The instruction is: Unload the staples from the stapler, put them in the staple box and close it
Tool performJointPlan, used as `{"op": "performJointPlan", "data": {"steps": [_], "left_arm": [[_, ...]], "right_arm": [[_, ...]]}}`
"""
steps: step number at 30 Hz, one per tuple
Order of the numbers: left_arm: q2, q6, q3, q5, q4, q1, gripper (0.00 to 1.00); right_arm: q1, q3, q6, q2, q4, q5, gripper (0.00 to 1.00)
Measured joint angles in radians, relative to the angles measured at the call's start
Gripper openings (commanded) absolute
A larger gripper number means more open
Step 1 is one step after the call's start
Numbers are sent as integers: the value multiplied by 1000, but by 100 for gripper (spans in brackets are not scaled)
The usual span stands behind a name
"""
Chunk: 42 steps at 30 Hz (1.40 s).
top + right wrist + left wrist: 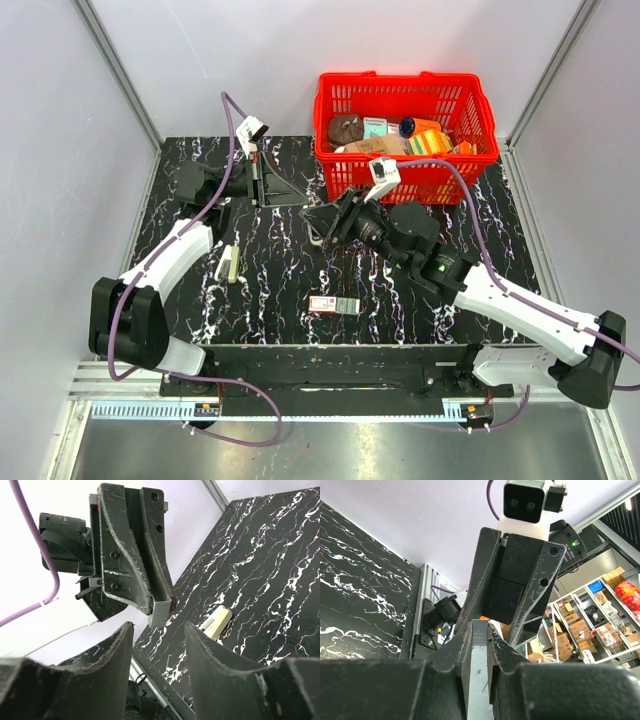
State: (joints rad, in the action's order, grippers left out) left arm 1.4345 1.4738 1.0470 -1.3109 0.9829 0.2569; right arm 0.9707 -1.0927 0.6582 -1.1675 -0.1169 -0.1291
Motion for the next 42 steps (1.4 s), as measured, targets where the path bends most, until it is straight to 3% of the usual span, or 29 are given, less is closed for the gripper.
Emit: {"op": "performJointPlan", "data": {"steps": [18, 22, 28, 33, 34, 36, 37, 42], "left_arm": [[-7, 0, 0, -3, -13, 2, 0], [-7, -7, 0, -3, -18, 3, 0], [-8, -18, 0, 0, -34, 3, 2], [-23, -61, 0, 2, -75, 2, 42], [-26, -74, 0, 2, -87, 1, 55], [-28, -105, 0, -5, -124, 0, 95], [-28, -126, 0, -10, -143, -2, 99], [-28, -229, 9, -24, -272, -25, 99]], "right_arm": [[-32, -3, 2, -39, -51, 62, 40], [-33, -3, 6, -48, -61, 74, 34], [-37, -3, 13, -51, -64, 88, 17], [-38, -3, 17, -50, -59, 88, 10], [-38, -3, 17, -50, -57, 89, 9], [-38, -3, 16, -46, -44, 87, 8], [-38, -3, 17, -44, -37, 86, 7], [-39, 4, 24, -14, 41, 77, 5]]}}
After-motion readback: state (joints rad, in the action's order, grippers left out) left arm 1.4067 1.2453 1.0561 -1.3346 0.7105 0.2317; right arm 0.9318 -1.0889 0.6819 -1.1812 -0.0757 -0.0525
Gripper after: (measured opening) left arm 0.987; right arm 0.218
